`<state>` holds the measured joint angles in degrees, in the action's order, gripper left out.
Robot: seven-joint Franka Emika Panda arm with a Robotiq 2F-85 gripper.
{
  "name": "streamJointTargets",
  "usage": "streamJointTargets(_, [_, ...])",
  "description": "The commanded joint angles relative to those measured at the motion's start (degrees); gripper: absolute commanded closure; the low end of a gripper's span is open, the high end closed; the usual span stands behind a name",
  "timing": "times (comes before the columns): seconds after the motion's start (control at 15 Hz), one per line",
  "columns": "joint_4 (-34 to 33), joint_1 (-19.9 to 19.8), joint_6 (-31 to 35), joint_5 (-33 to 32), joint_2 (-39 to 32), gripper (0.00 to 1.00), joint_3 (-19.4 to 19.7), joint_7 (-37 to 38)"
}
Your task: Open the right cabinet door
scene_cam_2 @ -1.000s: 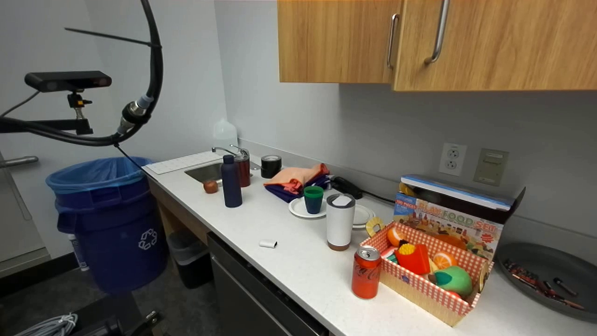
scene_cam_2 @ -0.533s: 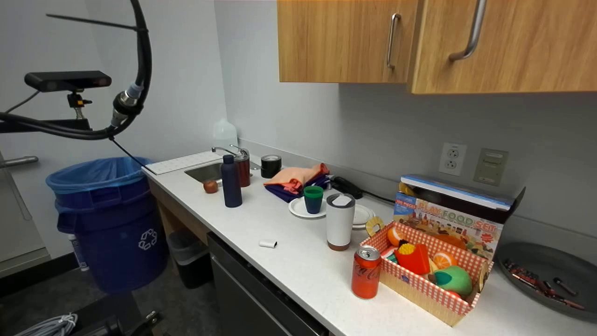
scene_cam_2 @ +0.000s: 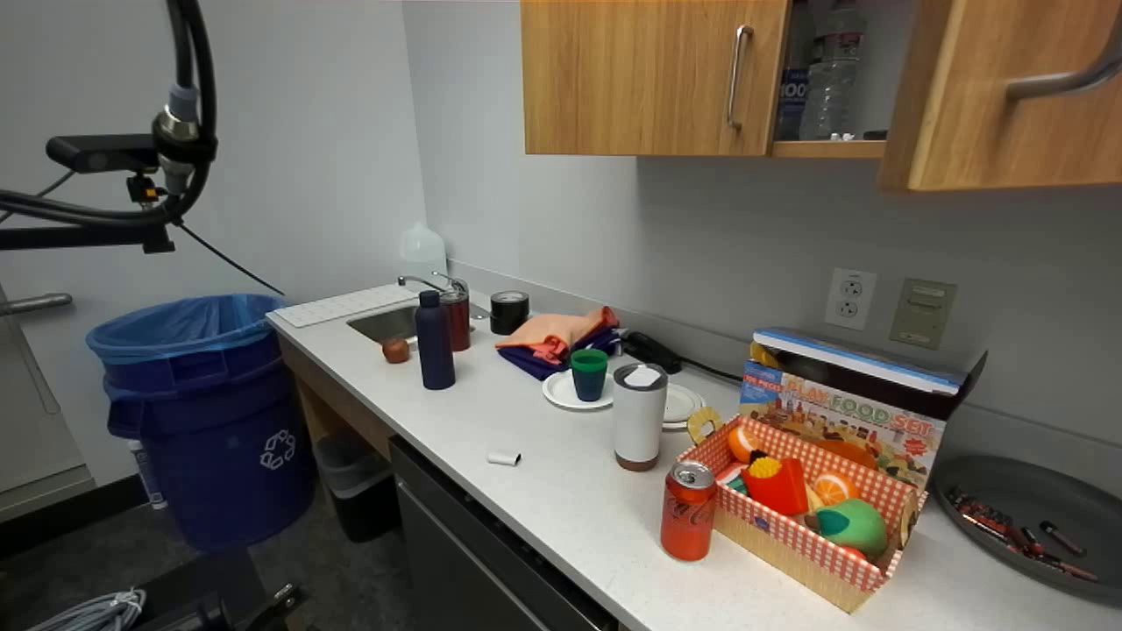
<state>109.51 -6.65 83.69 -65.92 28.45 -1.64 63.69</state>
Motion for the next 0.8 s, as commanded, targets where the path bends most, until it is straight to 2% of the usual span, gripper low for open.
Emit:
streamJointTargets(0.0, [-0.28,1.36,-1.35,-0.55,0.33,0.0,0.79,0.69])
streamJointTargets(0.73, [-1.29,2.06,-1.84,0.84,-0.43,0.0,0.92,0.49])
